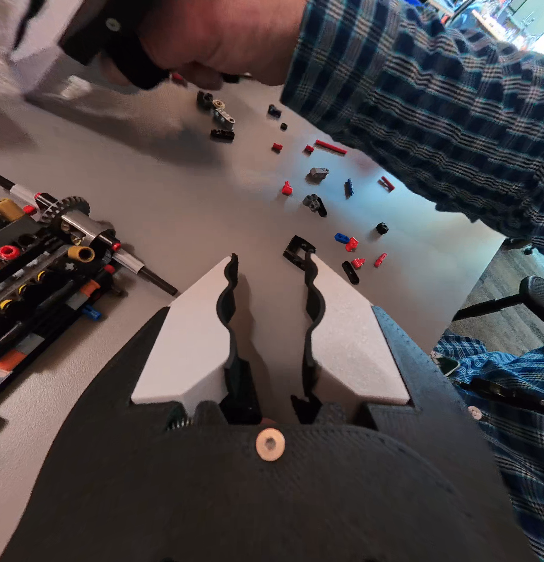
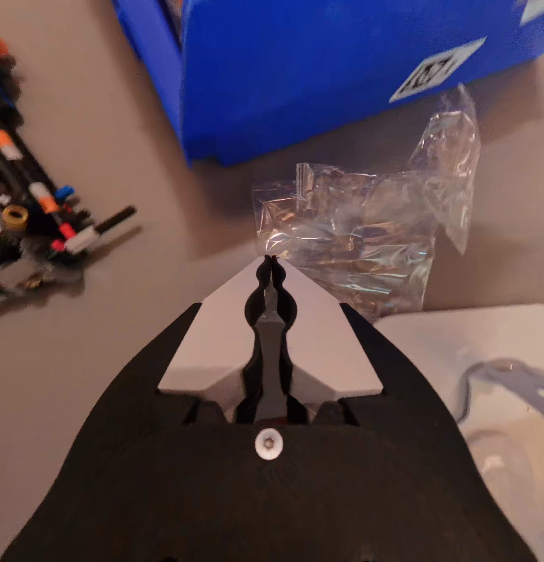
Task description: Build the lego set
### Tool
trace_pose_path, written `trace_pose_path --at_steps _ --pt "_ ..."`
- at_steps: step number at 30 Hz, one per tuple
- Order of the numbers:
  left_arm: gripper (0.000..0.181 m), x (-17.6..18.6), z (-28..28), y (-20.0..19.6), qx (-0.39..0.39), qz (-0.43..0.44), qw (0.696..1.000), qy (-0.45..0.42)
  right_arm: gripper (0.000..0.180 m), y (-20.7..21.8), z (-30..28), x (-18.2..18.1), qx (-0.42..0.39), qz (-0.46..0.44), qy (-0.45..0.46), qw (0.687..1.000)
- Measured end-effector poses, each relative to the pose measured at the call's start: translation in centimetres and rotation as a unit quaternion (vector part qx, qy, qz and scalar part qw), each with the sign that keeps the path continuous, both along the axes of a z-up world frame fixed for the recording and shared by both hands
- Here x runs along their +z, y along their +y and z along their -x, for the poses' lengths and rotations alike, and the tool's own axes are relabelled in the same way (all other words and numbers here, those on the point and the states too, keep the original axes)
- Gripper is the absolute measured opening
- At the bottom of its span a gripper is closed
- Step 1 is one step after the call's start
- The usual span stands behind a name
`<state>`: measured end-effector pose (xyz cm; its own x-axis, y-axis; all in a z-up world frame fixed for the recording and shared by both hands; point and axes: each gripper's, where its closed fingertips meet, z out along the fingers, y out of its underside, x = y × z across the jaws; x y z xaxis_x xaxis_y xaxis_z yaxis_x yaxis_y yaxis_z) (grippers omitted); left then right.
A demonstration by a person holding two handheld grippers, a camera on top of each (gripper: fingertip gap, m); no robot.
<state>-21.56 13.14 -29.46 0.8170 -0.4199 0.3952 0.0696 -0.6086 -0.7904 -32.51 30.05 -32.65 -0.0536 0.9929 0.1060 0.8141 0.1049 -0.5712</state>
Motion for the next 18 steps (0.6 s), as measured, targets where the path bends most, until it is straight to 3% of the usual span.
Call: trace_pose_path --at_steps 2,4,6,9,14,18 --pt "0.045 0.6 -0.1 -0.1 -0.002 -0.019 1.000 0.000 0.000 -1.2 -2.1 0.1 0.000 0.032 -0.023 0.999" --pt "0.045 0.8 0.0 -0.2 -0.002 -0.025 1.000 -0.007 0.006 -1.3 -2.9 1.1 -0.008 0.008 -0.015 1.000" --pt "0.046 2.0 0.0 -0.3 -0.006 -0.053 0.998 -0.023 0.043 -2.1 -2.6 2.8 -0.003 -0.009 0.008 1.000" --pt "0.045 5.5 2.0 -0.8 0.009 -0.099 0.995 -0.022 0.039 -3.6 -2.3 4.3 0.027 -0.037 0.004 0.999" --pt "0.058 10.0 15.6 -0.6 0.194 -0.135 0.964 0.120 0.050 -4.6 0.9 5.9 0.006 -0.014 0.070 0.997" --pt "0.071 9.3 27.4 0.8 0.308 -0.093 0.933 0.162 0.052 -3.8 4.0 5.7 -0.037 -0.003 0.104 0.994"
